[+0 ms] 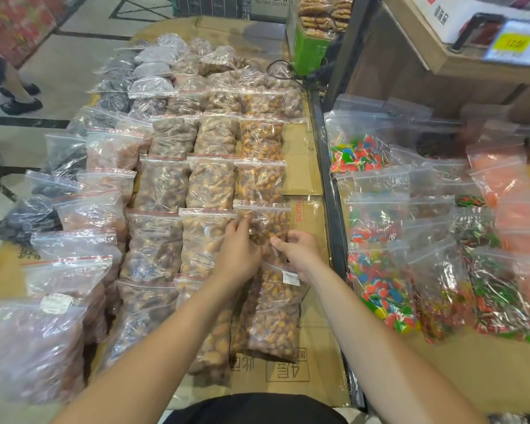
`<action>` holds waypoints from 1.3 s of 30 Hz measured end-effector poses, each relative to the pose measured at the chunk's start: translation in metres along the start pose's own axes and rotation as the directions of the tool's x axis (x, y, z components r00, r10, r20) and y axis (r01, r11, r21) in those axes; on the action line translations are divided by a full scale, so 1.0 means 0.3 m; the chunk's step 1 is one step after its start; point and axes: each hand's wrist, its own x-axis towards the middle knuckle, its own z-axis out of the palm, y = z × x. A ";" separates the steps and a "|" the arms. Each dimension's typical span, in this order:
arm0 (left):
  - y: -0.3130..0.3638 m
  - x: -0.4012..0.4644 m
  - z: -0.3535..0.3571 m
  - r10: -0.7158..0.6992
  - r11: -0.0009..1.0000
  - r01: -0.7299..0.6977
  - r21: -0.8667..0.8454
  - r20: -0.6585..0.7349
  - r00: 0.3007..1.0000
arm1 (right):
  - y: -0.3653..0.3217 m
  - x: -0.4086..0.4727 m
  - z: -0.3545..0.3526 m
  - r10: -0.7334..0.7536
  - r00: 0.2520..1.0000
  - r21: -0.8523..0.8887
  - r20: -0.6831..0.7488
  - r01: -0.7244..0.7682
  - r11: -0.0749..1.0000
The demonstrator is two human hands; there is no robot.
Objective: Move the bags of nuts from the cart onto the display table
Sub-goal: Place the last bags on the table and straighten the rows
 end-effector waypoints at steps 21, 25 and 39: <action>-0.045 -0.163 -0.022 0.079 0.996 -0.084 0.037 0.116 0.990 | 0.046 -0.169 -0.080 -0.249 0.964 -0.400 -0.093 0.192 0.896; -0.068 -0.309 0.019 0.029 0.999 -0.033 0.020 0.168 0.985 | 0.141 -0.270 -0.123 -0.209 0.973 -0.484 -0.103 0.134 0.865; -0.045 -0.379 0.150 -0.108 0.985 0.136 -0.102 0.243 0.964 | 0.273 -0.380 -0.082 0.013 1.000 0.036 -0.016 -0.013 0.999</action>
